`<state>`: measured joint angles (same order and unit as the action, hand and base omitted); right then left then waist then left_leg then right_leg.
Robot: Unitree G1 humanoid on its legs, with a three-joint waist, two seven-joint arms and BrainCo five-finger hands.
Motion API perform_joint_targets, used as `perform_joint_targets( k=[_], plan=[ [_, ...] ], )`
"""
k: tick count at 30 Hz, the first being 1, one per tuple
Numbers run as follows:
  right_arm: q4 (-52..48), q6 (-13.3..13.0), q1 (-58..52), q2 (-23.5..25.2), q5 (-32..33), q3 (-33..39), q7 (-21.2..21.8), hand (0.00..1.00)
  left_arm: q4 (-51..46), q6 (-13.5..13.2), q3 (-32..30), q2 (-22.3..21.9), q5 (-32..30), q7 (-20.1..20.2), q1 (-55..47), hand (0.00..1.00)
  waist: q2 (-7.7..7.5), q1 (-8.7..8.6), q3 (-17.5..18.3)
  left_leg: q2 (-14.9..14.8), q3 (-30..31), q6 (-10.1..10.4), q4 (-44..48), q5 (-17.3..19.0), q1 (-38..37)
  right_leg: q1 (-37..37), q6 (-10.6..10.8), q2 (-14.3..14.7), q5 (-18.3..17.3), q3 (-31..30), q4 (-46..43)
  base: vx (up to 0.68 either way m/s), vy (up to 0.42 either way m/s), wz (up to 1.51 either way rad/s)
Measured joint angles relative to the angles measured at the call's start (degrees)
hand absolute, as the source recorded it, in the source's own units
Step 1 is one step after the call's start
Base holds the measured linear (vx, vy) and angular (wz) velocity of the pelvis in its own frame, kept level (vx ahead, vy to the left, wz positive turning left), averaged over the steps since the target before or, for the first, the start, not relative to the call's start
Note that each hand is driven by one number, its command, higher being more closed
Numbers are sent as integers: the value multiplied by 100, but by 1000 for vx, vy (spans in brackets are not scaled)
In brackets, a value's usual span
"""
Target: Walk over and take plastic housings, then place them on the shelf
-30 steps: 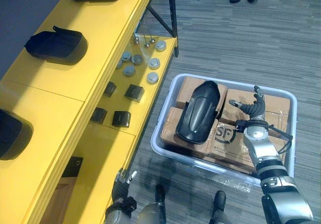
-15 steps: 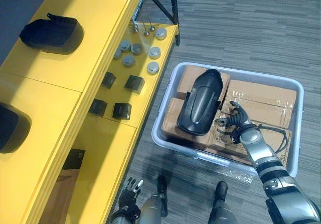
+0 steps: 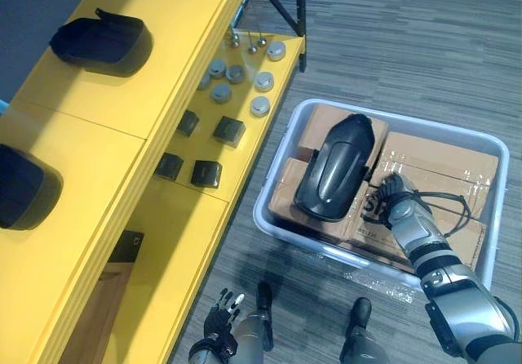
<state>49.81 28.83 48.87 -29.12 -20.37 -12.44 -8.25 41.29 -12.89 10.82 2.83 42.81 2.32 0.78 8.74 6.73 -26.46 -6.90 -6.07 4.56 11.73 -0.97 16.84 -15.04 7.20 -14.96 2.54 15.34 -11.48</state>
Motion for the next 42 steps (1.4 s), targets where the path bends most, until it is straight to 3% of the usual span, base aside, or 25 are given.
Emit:
perform_joint_targets(
  k=[2,5,9,10,12,13,17,21,27,33,42],
  plan=[
    [73,-31,60,-89,96,1,-160,100,-99,0,7,3,90,12,-3,0,0,-6,0,22,1,-13,-8,-14,0,-1,0,-24,1,2,-7,4,9,4],
    [29,-312,237,-477,179,11,-469,100,-429,4,108,24,163,35,-42,0,0,-17,0,58,9,-28,-8,-34,-4,-1,1,-48,1,12,-36,-3,8,3],
    [-761,-615,331,-945,154,115,-677,100,-716,34,204,38,304,28,-139,0,-1,-111,-1,53,0,-28,-12,-40,-21,1,0,-47,2,6,-40,12,-1,-1],
    [-1120,-746,324,-1046,159,125,-738,0,-737,63,205,39,314,12,-171,0,-4,-175,-3,47,-21,-28,-24,-40,-49,1,1,-45,3,-23,-40,40,-3,-8],
    [-1338,-863,317,-1075,186,129,-788,0,-759,75,205,41,316,0,-185,0,-4,-212,-3,44,-43,-28,-40,-39,-76,2,1,-40,3,-49,-39,37,-4,-9],
    [-1633,-1086,276,-1064,211,129,-913,0,-768,75,205,44,317,0,-185,0,-7,-284,-5,15,-58,-28,-49,-39,-85,-2,0,-28,4,-62,-38,45,-12,-7],
    [-2562,-1639,24,-828,234,308,-1247,0,-744,69,228,41,317,6,-181,0,-10,-296,-9,-14,-187,-21,-109,-39,-196,-15,-2,16,5,-170,-39,41,-7,-15],
    [-2926,-1734,-134,-537,304,319,-1169,0,-745,52,352,41,319,9,-155,0,-8,-295,-10,-12,-231,-19,-140,-39,-246,-15,-2,16,4,-216,-44,34,3,-7],
    [-2858,-1369,-274,2,305,217,-737,0,-568,26,425,4,336,-54,-159,0,-3,-280,-17,-4,-331,-19,-146,-38,-245,-136,-2,-10,3,-314,-132,28,8,-8],
    [-2580,-1074,-405,208,301,25,-595,0,-389,10,434,-8,430,-69,-159,0,2,-246,-20,20,-318,-19,-123,-38,-196,-206,-5,-28,-3,-320,-193,0,0,0],
    [-1844,-412,-621,530,293,-24,-117,0,-342,18,488,-106,430,-71,-107,0,38,-168,-43,62,-192,-21,-3,-38,11,-324,-10,-99,-31,-205,-310,20,-1,7]
  ],
)
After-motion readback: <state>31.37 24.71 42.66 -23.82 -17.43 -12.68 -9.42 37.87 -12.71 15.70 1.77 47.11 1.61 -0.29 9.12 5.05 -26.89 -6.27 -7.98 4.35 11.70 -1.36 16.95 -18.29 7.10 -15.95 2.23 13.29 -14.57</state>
